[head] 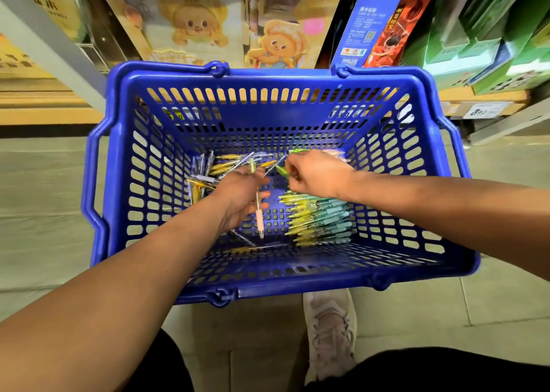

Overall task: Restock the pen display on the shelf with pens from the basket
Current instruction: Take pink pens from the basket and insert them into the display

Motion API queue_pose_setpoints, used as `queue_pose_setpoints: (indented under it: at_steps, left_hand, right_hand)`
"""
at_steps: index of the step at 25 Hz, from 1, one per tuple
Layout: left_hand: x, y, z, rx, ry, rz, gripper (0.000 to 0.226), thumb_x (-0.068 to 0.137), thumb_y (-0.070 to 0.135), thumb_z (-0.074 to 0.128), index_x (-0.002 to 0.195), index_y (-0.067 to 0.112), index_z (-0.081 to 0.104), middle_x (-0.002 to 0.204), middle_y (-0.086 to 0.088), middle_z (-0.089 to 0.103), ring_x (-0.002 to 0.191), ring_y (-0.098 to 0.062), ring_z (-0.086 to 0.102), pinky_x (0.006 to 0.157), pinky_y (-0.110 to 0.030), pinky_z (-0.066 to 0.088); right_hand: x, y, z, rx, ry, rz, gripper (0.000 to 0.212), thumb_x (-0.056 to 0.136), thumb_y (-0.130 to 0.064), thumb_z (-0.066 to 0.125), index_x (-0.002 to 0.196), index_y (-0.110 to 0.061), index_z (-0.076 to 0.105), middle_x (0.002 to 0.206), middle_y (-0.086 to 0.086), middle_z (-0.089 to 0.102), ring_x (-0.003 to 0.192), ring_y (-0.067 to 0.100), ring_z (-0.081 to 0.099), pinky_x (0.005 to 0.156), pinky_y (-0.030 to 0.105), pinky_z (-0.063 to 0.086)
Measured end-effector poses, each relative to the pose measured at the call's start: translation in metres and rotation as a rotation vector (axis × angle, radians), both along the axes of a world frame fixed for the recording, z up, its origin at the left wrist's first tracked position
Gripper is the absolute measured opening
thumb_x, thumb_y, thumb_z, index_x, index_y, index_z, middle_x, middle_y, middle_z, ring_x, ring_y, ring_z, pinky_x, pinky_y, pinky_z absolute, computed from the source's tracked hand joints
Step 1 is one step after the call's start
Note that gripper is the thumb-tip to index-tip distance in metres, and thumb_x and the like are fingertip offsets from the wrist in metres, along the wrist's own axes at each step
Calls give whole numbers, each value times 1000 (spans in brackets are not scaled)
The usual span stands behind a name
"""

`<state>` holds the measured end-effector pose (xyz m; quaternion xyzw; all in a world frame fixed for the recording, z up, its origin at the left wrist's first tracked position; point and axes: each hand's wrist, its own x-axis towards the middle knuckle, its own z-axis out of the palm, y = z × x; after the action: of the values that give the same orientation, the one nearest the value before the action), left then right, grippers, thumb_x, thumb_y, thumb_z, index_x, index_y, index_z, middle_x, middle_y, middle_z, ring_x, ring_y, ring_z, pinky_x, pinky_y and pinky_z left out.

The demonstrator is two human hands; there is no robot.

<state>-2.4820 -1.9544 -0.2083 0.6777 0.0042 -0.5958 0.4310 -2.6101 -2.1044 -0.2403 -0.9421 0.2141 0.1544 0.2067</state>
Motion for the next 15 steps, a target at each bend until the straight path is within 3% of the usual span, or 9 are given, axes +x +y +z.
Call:
queue_pose_setpoints:
  at_steps: [2, 4, 6, 7, 8, 10, 12, 15]
  left_hand:
    - [-2, -2, 3, -55, 12, -34, 13, 107, 23, 50, 116, 18, 58, 132, -9, 66, 99, -24, 65, 90, -40, 57]
    - [-4, -1, 4, -93, 22, -42, 16, 108, 22, 47, 120, 17, 56, 127, -13, 69, 94, -24, 69, 80, -34, 59]
    - [-5, 0, 2, -88, -23, -43, 20, 108, 24, 46, 126, 16, 53, 125, -17, 70, 95, -30, 71, 85, -41, 57]
    - [-5, 0, 2, -70, -56, -58, 26, 109, 25, 46, 132, 16, 50, 125, -16, 70, 96, -32, 71, 87, -45, 57]
    - [-4, 0, 1, -45, -81, -65, 35, 109, 25, 46, 142, 15, 43, 123, -13, 70, 96, -32, 72, 86, -46, 58]
    - [-1, 1, -2, -21, -107, -56, 39, 109, 23, 47, 145, 15, 37, 112, -8, 70, 88, -28, 71, 73, -42, 57]
    - [1, 1, -3, -13, -95, -43, 30, 109, 25, 45, 135, 13, 41, 94, -6, 68, 73, -23, 65, 62, -36, 53]
    - [2, 1, -5, 5, -38, -17, 21, 108, 24, 49, 124, 13, 42, 81, -6, 63, 63, -20, 57, 54, -33, 49]
  right_hand:
    - [8, 18, 6, 272, -124, -216, 10, 86, -22, 71, 91, -14, 67, 82, -2, 71, 69, 7, 64, 69, 29, 57]
    - [13, 36, 5, 641, -193, -432, 18, 87, -15, 76, 89, 0, 66, 81, 11, 71, 70, 6, 67, 70, 28, 59]
    - [13, 43, 2, 934, -221, -541, 15, 89, -8, 75, 90, 5, 68, 83, 22, 72, 77, 13, 74, 72, 24, 60]
    - [12, 40, 0, 967, -204, -555, 7, 90, -8, 75, 89, -2, 71, 83, 16, 75, 77, 13, 75, 73, 23, 60]
    - [11, 33, -2, 889, -171, -552, 3, 90, -10, 75, 88, -11, 73, 81, 7, 77, 75, 10, 75, 73, 23, 61]
    - [2, 14, -10, 492, -31, -434, 3, 91, -17, 74, 93, -20, 72, 84, -6, 75, 78, 8, 72, 78, 25, 60]
    - [-11, -4, -21, 137, 152, -215, 7, 95, -17, 66, 101, -20, 69, 96, -2, 71, 87, 17, 69, 78, 28, 56]
    - [-28, -15, -33, -52, 327, -6, 18, 99, -11, 56, 112, -19, 65, 111, 6, 67, 87, 24, 65, 73, 31, 55]
